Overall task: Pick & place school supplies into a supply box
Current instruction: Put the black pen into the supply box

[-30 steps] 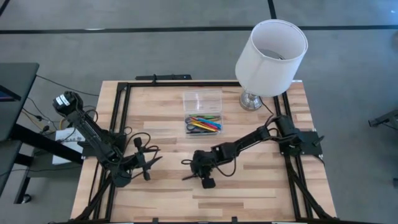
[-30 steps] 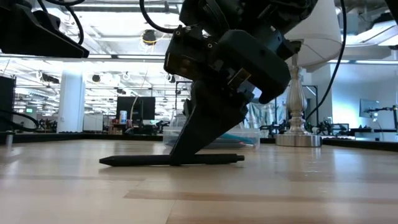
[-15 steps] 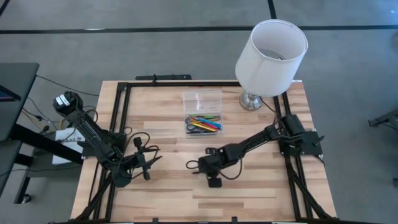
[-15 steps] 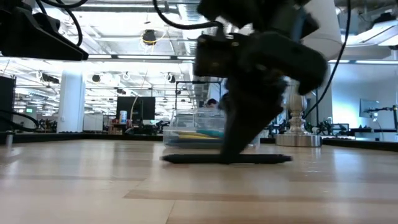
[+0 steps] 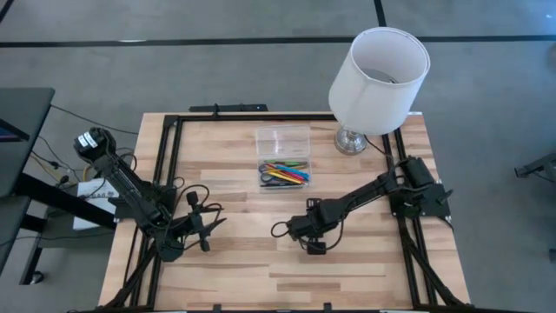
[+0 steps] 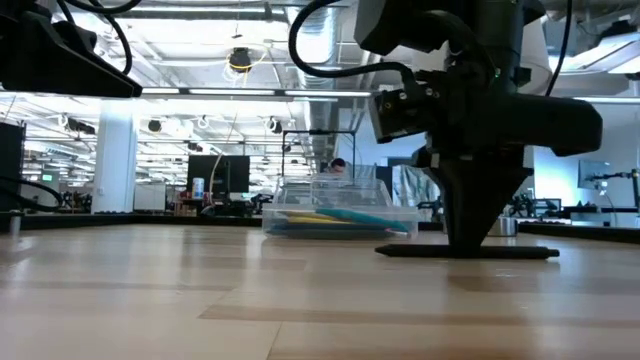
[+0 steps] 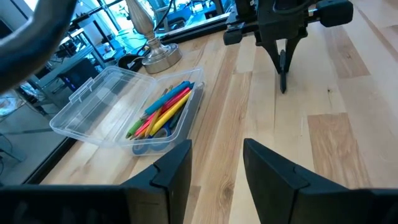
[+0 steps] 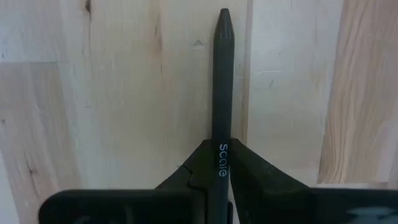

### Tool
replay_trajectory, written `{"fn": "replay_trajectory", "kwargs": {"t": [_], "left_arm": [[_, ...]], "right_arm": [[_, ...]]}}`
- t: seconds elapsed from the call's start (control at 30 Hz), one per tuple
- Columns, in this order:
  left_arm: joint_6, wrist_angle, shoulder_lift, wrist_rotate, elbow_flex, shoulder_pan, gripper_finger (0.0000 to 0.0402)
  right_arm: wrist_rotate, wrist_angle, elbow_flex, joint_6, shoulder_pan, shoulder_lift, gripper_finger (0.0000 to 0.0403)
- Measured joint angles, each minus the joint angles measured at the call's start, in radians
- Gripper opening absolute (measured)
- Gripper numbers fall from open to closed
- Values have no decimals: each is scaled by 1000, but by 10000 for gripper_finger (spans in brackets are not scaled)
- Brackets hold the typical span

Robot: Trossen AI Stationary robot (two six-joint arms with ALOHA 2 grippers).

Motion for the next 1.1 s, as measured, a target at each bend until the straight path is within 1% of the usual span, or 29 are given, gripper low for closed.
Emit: {"fn": "replay_trajectory", "kwargs": {"t": [0.27, 0.53, 0.83, 1.0, 1.1], "left_arm": [[0, -1, 0, 0, 0, 0, 139], [-7, -8, 0, 0, 0, 0, 139], [-10, -16, 0, 0, 0, 0, 139], [-10, -16, 0, 0, 0, 0, 139], [-10, -16, 0, 0, 0, 0, 139]], "right_arm": [[14, 2, 0, -97, -5, 0, 22], [19, 8, 2, -156, -16, 0, 17], [105, 1, 11, -205, -16, -8, 14], [162, -21, 58, -250, -28, -8, 13], [226, -44, 101, -299, -41, -8, 13]]}}
